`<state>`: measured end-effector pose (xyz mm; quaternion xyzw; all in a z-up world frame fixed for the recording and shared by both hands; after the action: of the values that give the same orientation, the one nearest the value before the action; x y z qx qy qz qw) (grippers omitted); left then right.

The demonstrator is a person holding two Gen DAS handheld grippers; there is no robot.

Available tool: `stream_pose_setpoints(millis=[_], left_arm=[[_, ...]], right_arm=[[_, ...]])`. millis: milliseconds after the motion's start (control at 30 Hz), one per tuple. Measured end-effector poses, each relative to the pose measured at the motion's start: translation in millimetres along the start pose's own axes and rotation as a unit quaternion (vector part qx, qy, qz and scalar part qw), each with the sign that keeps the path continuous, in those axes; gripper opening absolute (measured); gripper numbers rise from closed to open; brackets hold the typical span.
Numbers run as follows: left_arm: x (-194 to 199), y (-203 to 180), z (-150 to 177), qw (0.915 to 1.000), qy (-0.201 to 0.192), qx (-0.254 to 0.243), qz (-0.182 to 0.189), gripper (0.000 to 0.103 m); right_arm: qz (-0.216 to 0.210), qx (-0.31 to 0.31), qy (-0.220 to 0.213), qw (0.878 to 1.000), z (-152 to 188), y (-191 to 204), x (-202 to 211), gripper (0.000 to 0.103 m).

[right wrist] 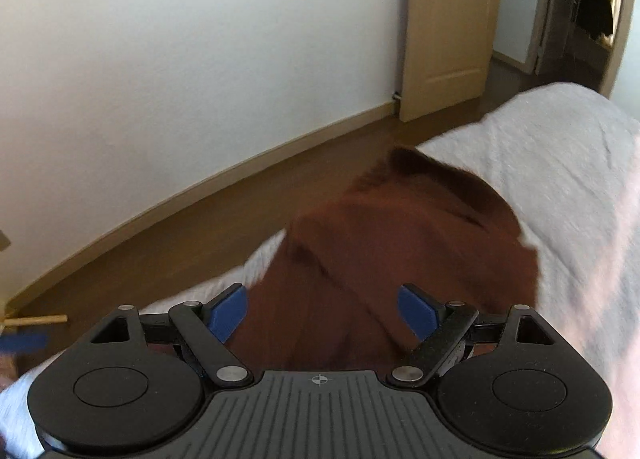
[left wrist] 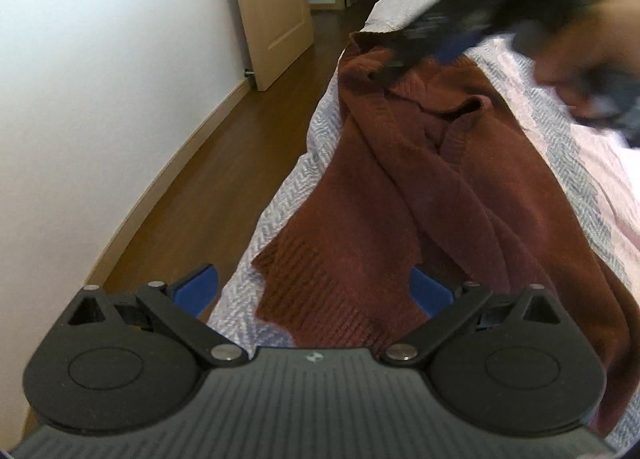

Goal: Fold clothes

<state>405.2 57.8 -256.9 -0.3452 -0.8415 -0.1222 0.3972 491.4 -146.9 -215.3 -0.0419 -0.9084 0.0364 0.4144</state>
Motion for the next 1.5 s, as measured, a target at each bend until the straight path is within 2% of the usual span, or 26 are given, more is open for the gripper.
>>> stream_pose_setpoints(millis=[167,200,233,300,333,467,567,700,833,933,1033,1133,1200,1300,1400,1467,1500], left_arm=[[-1.0,-0.8,2.7,0.9998,-0.014,-0.006,0.009,0.100],[-0.9,-1.2,2.0,0.9998,-0.016,-0.009,0.010,0.100],[0.0,-1.0,1.7,0.9997,-0.019,-0.009,0.011,0.100],[3.1,0.2,1.1,0.9996,-0.023,-0.007,0.013,0.100],[4.2,0.9,0.2,0.9996,-0.024,-0.005,0.016,0.100],[11.3,1.8,-7.0,0.9989,-0.032,-0.005,0.033,0.100],[11.8,1.5,-23.8,0.9975,-0.037,-0.010,0.060,0.100],[-2.3,3.0,-58.9,0.9923,-0.044,-0.032,0.111,0.100],[-40.1,-1.0,-103.7,0.9852,-0.040,-0.069,0.152,0.100],[-75.1,-10.9,-133.0,0.9764,-0.026,-0.089,0.195,0.100],[-113.7,-32.6,-153.9,0.9641,0.002,-0.107,0.243,0.100],[-151.8,-61.5,-164.9,0.9511,0.034,-0.135,0.276,0.099],[-174.1,-84.0,-166.6,0.9419,0.057,-0.162,0.289,0.097],[-195.0,-117.0,-164.2,0.9285,0.090,-0.175,0.314,0.093],[-212.7,-148.1,-158.9,0.9172,0.125,-0.197,0.323,0.088],[-220.9,-168.4,-152.0,0.9148,0.138,-0.233,0.300,0.067],[-221.0,-176.2,-149.1,0.9140,0.139,-0.249,0.288,0.033]], right_arm=[[0.020,-0.032,0.010,0.999,-12.9,9.0,-48.6,0.086],[0.028,-0.037,0.011,0.999,-13.7,8.7,-55.5,0.078],[0.035,-0.044,0.011,0.998,-12.8,6.0,-59.7,0.045],[0.041,-0.062,0.012,0.997,-11.0,-3.9,-59.8,0.006],[0.041,-0.069,0.006,0.997,-7.9,-11.1,-50.5,0.004],[0.041,-0.107,-0.021,0.993,10.1,-50.1,2.2,0.003],[0.056,-0.162,-0.031,0.985,36.5,-100.4,60.8,0.003],[0.112,-0.219,-0.023,0.969,85.7,-169.2,125.8,0.003],[0.170,-0.267,0.009,0.949,141.9,-224.4,164.7,0.003],[0.196,-0.305,0.033,0.931,182.4,-254.1,181.4,0.002],[0.223,-0.329,0.051,0.916,222.2,-270.6,200.4,0.002],[0.250,-0.366,0.070,0.894,258.2,-282.6,220.4,0.002],[0.264,-0.385,0.082,0.881,276.8,-289.0,231.3,0.002],[0.278,-0.405,0.098,0.866,301.6,-292.7,248.2,0.002],[0.280,-0.416,0.110,0.858,310.5,-293.1,257.5,0.002],[0.284,-0.424,0.110,0.853,315.9,-292.8,261.9,0.002],[0.283,-0.428,0.109,0.852,316.5,-293.2,263.6,0.002]])
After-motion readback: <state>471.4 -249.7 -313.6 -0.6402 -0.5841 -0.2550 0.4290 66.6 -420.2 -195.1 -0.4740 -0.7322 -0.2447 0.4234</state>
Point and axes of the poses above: each gripper's, at about its wrist camera, not at the fingertips, and x roughly against the way its jaws point, y to its left, z to its underside, the point moved 1 cm from there along -x, roughly the way its jaws point, and after that the axes turned 13 degrees about z, right-handed, at the moved point
